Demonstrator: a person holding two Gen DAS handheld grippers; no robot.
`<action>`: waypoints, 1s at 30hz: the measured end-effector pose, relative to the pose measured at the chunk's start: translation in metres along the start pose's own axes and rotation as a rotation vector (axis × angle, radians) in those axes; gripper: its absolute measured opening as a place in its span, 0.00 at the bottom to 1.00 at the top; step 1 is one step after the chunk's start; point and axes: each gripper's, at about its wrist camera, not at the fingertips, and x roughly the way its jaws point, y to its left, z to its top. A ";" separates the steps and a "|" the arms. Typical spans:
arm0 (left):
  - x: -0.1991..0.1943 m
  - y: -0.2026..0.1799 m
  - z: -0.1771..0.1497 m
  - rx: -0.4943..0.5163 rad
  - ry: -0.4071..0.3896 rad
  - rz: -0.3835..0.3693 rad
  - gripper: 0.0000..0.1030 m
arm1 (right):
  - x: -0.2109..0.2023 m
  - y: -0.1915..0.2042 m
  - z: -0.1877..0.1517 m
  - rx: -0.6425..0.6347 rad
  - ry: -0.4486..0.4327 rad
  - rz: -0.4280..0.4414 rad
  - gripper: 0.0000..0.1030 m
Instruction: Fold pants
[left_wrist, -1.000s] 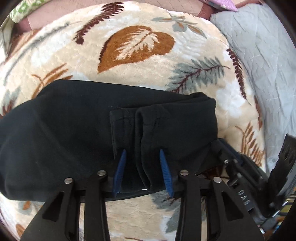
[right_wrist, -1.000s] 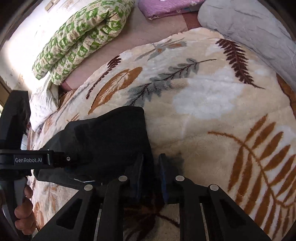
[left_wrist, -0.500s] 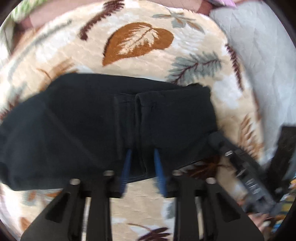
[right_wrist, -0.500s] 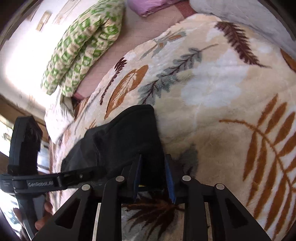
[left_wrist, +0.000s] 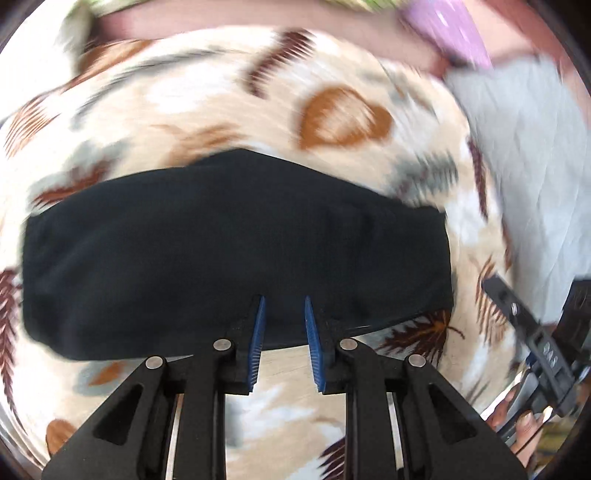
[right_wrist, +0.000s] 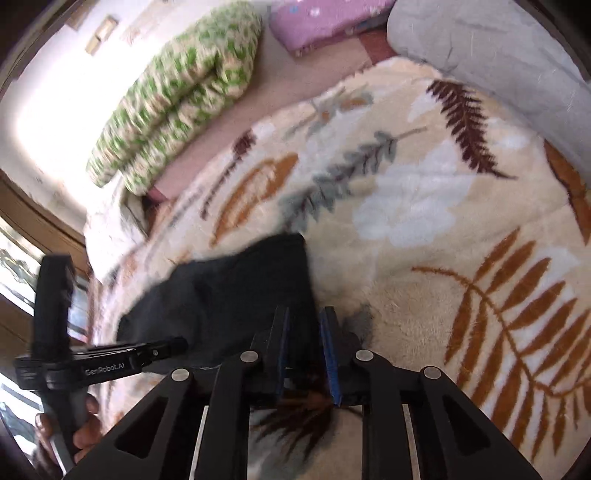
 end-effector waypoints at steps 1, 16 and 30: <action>-0.012 0.023 -0.001 -0.042 -0.012 -0.021 0.19 | -0.007 0.007 0.001 -0.006 -0.010 0.010 0.30; -0.070 0.266 -0.054 -0.432 -0.101 -0.003 0.38 | 0.108 0.297 -0.119 -0.687 0.184 0.034 0.58; -0.061 0.299 -0.066 -0.450 -0.101 -0.155 0.38 | 0.205 0.368 -0.166 -0.819 0.166 -0.161 0.71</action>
